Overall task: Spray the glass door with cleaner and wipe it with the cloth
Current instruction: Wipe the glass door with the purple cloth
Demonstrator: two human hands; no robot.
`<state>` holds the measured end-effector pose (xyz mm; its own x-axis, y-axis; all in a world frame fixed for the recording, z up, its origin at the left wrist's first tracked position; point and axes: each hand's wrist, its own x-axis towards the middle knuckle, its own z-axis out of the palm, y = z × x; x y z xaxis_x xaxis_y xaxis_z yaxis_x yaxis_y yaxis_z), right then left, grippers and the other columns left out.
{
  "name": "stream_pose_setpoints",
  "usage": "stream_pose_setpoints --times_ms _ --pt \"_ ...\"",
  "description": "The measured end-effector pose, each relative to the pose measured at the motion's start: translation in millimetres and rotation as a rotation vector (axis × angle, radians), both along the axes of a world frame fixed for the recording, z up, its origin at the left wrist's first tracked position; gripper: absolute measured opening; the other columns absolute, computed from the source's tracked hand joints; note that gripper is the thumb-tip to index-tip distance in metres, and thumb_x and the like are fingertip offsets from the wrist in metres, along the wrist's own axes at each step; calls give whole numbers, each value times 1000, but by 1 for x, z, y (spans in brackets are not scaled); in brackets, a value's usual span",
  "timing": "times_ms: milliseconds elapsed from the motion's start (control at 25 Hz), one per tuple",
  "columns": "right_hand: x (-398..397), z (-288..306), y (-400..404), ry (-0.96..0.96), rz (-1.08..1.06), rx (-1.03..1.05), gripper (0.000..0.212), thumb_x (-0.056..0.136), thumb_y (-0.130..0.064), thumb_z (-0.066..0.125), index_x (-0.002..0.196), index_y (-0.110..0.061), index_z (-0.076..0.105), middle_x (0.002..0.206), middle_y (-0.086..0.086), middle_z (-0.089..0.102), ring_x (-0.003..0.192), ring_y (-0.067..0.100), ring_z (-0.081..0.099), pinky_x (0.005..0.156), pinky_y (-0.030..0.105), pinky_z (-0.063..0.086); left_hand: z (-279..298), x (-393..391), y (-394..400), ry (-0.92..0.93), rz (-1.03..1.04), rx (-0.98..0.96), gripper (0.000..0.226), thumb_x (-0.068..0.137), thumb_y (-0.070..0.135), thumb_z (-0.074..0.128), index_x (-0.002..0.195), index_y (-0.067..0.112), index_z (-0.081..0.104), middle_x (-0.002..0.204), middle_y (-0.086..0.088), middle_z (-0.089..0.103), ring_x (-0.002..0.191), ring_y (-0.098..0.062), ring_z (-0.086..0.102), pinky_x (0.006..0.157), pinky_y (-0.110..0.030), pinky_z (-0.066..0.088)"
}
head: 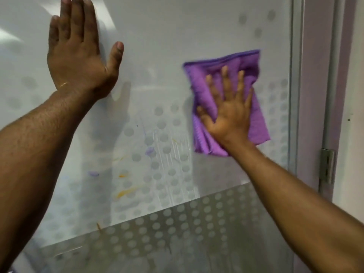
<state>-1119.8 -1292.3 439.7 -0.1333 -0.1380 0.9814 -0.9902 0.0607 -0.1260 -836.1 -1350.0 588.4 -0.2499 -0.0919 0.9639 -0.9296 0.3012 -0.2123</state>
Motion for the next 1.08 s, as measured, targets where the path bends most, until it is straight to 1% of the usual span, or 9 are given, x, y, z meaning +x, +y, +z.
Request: stream_pose_setpoints --times_ms 120,240,320,400,480,640,800,960,1080 --pt "39 -71 3 314 88 140 71 90 -62 40 153 -31 28 162 6 18 150 40 12 117 63 10 0 0 4 1 9 -18 78 99 63 13 158 15 -2 168 -6 -2 155 -21 -3 125 -39 2" --pt "-1 -114 9 587 75 188 78 84 -56 51 153 -35 23 164 0 13 150 31 18 118 58 11 -1 0 7 1 13 -2 78 99 62 14 158 14 -2 168 -5 -3 155 -19 -3 125 -38 1" --pt "-22 -86 7 312 18 130 83 83 -55 48 155 -39 10 165 -4 5 150 30 16 117 59 12 -1 0 8 8 36 -5 79 98 62 14 159 13 -2 168 -5 -3 155 -19 -3 125 -38 2" --pt "-13 -38 4 -5 -15 36 72 91 -56 40 155 -38 12 164 2 14 150 35 13 117 61 12 -1 -3 9 3 50 1 79 98 62 13 159 13 -1 168 -5 -3 155 -19 -2 125 -38 2" --pt "24 1 -1 -80 20 15 69 93 -59 38 154 -34 20 164 5 17 150 37 11 118 60 8 0 -4 8 9 54 7 79 98 62 13 159 13 -1 168 -6 -2 155 -20 -2 125 -38 2" --pt "104 -22 -5 318 127 125 73 91 -61 41 155 -30 24 164 6 13 152 30 4 120 54 -2 1 0 7 9 69 -1 78 99 62 13 159 13 1 168 -6 0 155 -19 -1 125 -37 3" --pt "87 -101 8 703 220 279 74 84 -52 55 151 -33 32 161 1 24 151 26 16 121 53 7 0 -1 9 -1 67 13 78 99 61 14 159 14 1 168 -5 -1 155 -19 -1 125 -37 3" --pt "45 -28 5 287 53 149 75 87 -55 42 154 -34 19 164 2 14 151 30 12 119 54 2 1 -1 9 -2 84 23 79 98 61 14 159 12 0 168 -6 -1 155 -20 -2 125 -37 2" --pt "85 23 -5 58 66 78 73 91 -61 35 156 -34 16 165 2 7 152 32 5 119 56 -1 2 -1 8 -3 79 31 79 98 61 14 159 13 1 168 -6 -1 155 -20 -1 125 -36 2"
